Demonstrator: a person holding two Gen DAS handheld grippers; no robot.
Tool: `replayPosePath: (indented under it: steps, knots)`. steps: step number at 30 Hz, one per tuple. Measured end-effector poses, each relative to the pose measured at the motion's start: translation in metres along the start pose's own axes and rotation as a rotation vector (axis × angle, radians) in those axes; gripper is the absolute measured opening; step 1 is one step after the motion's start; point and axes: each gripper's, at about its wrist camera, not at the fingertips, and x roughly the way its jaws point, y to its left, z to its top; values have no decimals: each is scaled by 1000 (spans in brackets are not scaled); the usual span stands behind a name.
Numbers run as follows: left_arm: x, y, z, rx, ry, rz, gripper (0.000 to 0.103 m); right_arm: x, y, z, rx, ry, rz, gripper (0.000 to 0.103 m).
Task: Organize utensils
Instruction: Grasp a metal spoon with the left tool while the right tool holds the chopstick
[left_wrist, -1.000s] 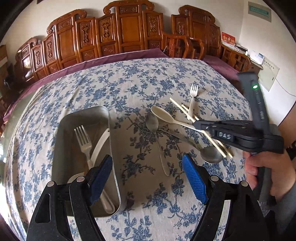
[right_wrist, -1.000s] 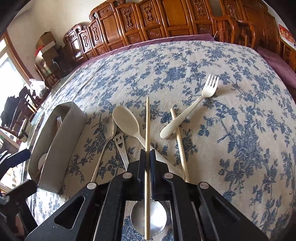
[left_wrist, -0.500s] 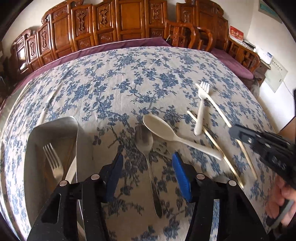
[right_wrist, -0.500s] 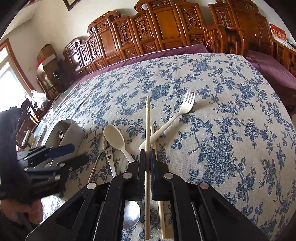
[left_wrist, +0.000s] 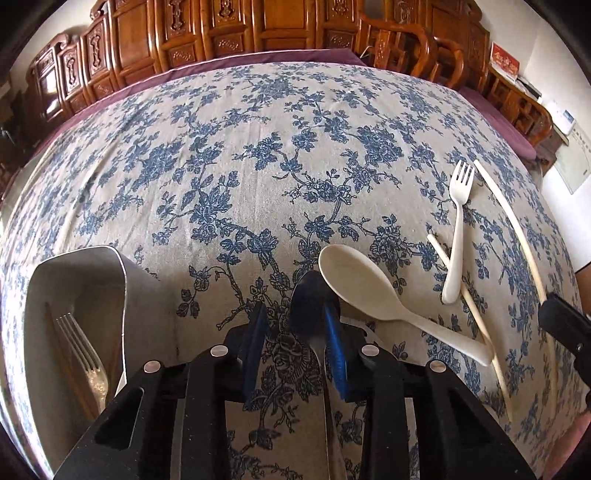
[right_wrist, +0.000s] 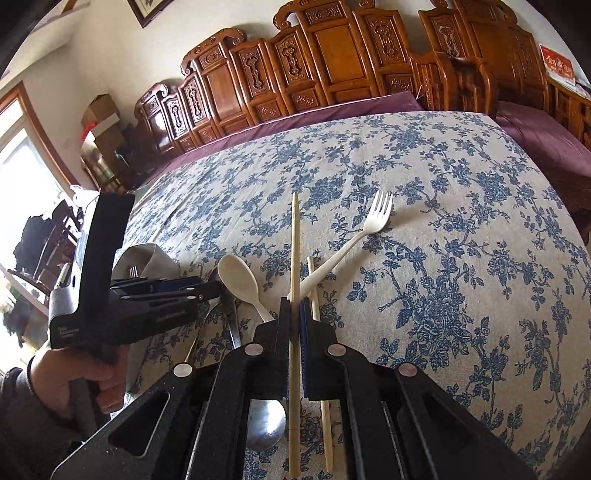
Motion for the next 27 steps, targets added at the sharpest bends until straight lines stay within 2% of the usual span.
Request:
replayPosePath:
  steps: [6,9,14,15,21,25,27]
  knots:
    - [2,-5,2,22,-1,-11,29,-1,1,0,2,0,-1,6]
    - [3,-8,2,38,-5,-16,13,-1,1,0,0,1,-1,6]
    - [2,-14,-1,81,-10,24,7,-1,1,0,-1,0,-1,6]
    - [1,-14,-1,88,-9,31,0,-1,0,0,0,1,-1,6]
    - [-8,-14,-6,106,-4,22,0,0,1,-1,-6,4,-2,6]
    - [-14,-15,-2,131,-24,42,0,0,1,-1,-5,3,-2,6]
    - [-12,-17,0,156,-8,45,1,0,1,-1,-5,4,-3,6]
